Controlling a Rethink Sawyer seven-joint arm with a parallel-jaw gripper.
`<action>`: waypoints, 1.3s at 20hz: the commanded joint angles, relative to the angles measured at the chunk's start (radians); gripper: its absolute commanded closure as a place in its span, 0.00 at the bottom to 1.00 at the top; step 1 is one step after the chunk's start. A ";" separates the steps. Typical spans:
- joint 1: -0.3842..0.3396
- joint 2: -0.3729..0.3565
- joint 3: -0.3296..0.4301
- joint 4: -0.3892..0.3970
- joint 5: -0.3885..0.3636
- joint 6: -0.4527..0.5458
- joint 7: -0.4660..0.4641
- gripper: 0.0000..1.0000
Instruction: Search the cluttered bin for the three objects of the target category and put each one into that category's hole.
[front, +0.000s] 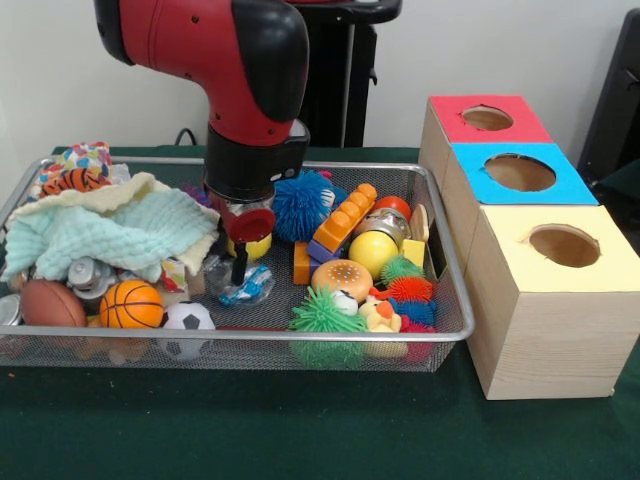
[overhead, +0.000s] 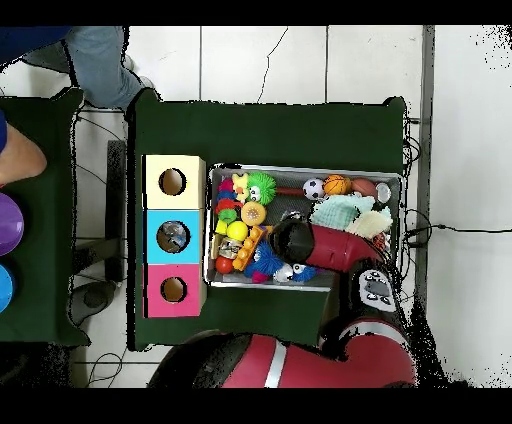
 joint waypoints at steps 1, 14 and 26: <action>0.006 0.146 -0.016 0.012 0.015 -0.085 0.133 0.00; -0.134 0.094 0.157 0.099 0.034 -0.033 0.015 0.00; -0.156 0.056 0.184 0.114 0.007 -0.010 0.020 1.00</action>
